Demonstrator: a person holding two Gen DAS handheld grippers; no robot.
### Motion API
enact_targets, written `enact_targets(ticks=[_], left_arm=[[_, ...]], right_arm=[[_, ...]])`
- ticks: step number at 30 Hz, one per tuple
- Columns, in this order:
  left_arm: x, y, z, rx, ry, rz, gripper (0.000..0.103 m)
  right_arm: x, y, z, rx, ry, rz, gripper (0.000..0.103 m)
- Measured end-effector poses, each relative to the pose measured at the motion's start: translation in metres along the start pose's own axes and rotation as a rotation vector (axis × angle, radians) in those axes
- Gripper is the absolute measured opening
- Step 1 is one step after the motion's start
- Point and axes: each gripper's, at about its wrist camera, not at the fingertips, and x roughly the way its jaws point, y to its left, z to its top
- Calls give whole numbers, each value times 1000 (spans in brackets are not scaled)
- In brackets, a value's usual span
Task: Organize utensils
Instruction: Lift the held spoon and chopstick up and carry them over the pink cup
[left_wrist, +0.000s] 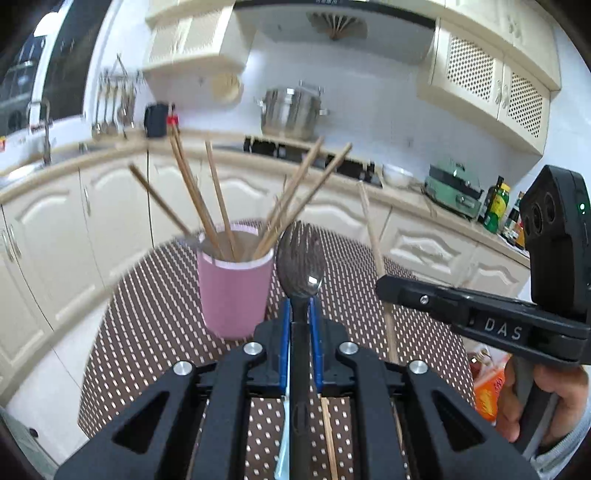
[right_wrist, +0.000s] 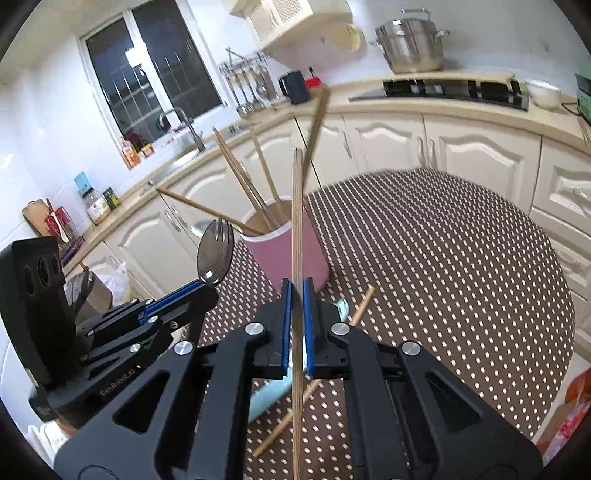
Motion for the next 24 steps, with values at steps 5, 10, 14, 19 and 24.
enact_targets(ticks=[5, 10, 14, 19, 24], left_arm=[[-7, -4, 12, 20, -77, 25, 10], [-15, -4, 27, 16, -208, 38, 10], [-22, -2, 39, -5, -337, 39, 10], [-21, -2, 49, -6, -471, 90, 10], [-16, -6, 55, 11, -596, 189, 10]], right_arm=[[0, 11, 10, -22, -98, 16, 7], [-1, 20, 20, -24, -190, 41, 7], [-3, 25, 29, -24, -282, 54, 7], [-3, 33, 41, -37, -393, 63, 7], [3, 34, 54, -52, -469, 91, 7]])
